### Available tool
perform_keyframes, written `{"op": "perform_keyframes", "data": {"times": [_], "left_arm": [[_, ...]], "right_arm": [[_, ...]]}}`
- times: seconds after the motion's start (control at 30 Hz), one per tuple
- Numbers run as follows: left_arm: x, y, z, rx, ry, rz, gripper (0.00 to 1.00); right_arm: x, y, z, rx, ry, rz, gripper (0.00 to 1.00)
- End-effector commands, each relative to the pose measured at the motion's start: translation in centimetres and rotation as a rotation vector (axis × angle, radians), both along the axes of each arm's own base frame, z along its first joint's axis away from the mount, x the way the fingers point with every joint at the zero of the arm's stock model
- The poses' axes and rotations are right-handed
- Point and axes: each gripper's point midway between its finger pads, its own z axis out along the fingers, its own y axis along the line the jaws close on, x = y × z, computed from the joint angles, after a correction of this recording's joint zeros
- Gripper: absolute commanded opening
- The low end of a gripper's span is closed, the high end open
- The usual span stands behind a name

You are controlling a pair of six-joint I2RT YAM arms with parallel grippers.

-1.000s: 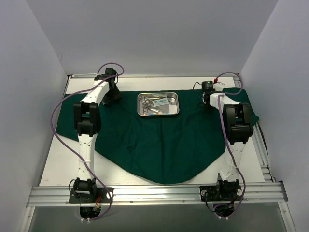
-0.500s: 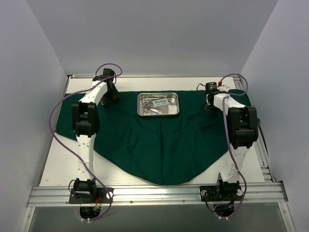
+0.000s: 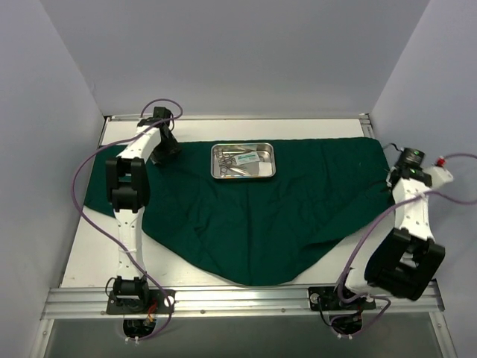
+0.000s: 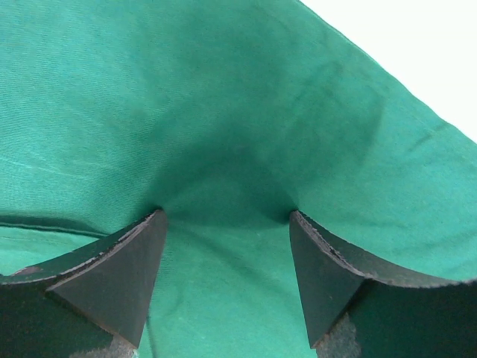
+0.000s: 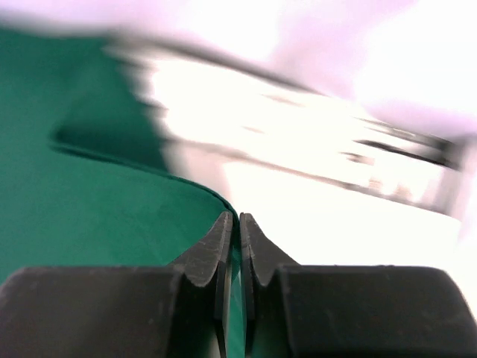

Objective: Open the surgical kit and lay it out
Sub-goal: Open the surgical kit at the center of the board.

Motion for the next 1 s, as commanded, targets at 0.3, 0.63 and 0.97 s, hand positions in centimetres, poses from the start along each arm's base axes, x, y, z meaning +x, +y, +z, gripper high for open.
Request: {"op": "perform_keyframes", "data": {"times": [0.3,0.63,0.97], "left_arm": [[-2.0,3.5,1.5,0.046,0.018,0.086,0.77],[-3.1,4.6,6.2,0.093,-0.048,0.104,0.79],[-5.8,6.2,6.8,0.201,0.002,0.089,0.81]], "right_arm": [[-13.0,-2.9,3.4,-0.060,-0.015,-0.510,0.31],[-2.9,1.5,5.4,0.008,-0.202,0.015,0.90],[6.0,15.2,4.1,0.081,-0.190,0.613,0.91]]}}
